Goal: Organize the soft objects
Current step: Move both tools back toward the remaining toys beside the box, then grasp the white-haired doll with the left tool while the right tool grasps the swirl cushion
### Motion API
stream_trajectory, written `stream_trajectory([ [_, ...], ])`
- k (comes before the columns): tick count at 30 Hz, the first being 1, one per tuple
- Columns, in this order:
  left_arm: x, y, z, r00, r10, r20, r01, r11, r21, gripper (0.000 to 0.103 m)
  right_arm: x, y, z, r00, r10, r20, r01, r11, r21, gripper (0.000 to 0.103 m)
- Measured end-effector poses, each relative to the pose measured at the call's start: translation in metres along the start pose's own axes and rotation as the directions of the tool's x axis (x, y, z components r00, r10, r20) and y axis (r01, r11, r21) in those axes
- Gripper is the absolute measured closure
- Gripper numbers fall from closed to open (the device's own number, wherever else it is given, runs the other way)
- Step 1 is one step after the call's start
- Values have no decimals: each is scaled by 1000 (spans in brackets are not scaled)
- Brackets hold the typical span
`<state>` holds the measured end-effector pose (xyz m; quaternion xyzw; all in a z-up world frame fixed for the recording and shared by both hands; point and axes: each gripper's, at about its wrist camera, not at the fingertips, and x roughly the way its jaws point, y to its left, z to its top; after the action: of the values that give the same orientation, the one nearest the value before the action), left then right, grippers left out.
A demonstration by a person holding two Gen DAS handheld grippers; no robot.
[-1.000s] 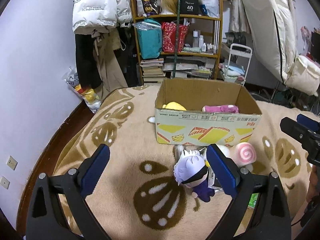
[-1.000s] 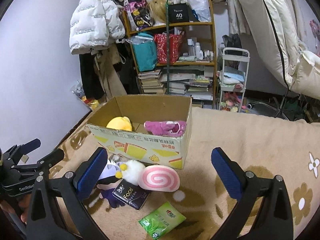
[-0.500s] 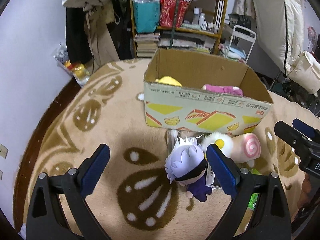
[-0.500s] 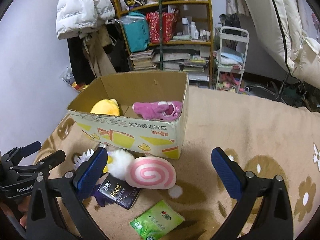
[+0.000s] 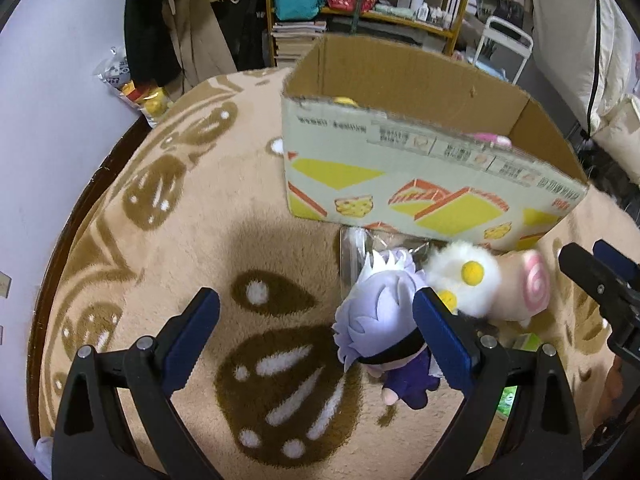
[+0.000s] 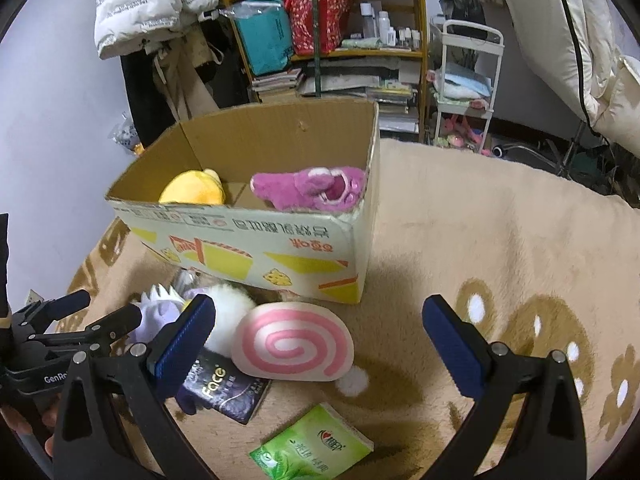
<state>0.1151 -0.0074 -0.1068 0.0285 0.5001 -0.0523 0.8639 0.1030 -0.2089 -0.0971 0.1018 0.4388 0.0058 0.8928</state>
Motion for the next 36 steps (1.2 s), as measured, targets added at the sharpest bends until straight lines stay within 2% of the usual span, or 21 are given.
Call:
stream_trajectory([
  [4,12,-6,-2,999,-19,-49,20,1000,14,7,10,-2,-1,999,-27,-29,27,1000,-5,0],
  [17,24,-25,-5,995,-39,-89,45,996,72,7,41,-7,-11,989,31,-148,-25,999,42,2],
  [21,28,-26,-5,995,-45,-90,52,996,76,7,45,-6,-13,984,46,-169,-40,998,40,11],
  [23,31,-26,-6,994,-56,-93,63,995,78,11,47,-5,-13,982,57,-180,-50,998,42,13],
  [25,34,-25,-5,991,-94,-100,101,993,68,24,48,-4,-14,980,63,-188,-56,998,39,21],
  [26,34,-25,-5,988,-113,-103,120,991,60,26,49,-4,-14,979,68,-193,-61,997,38,23],
  [28,33,-26,-5,984,-143,-103,149,987,53,40,49,-2,-14,977,80,-199,-74,997,36,35],
  [30,33,-28,-5,978,-182,-105,188,981,53,50,48,1,-14,974,90,-206,-85,996,29,40],
  [36,27,-36,-6,986,-148,-82,155,984,87,53,46,7,-16,975,73,-208,-74,997,7,46],
])
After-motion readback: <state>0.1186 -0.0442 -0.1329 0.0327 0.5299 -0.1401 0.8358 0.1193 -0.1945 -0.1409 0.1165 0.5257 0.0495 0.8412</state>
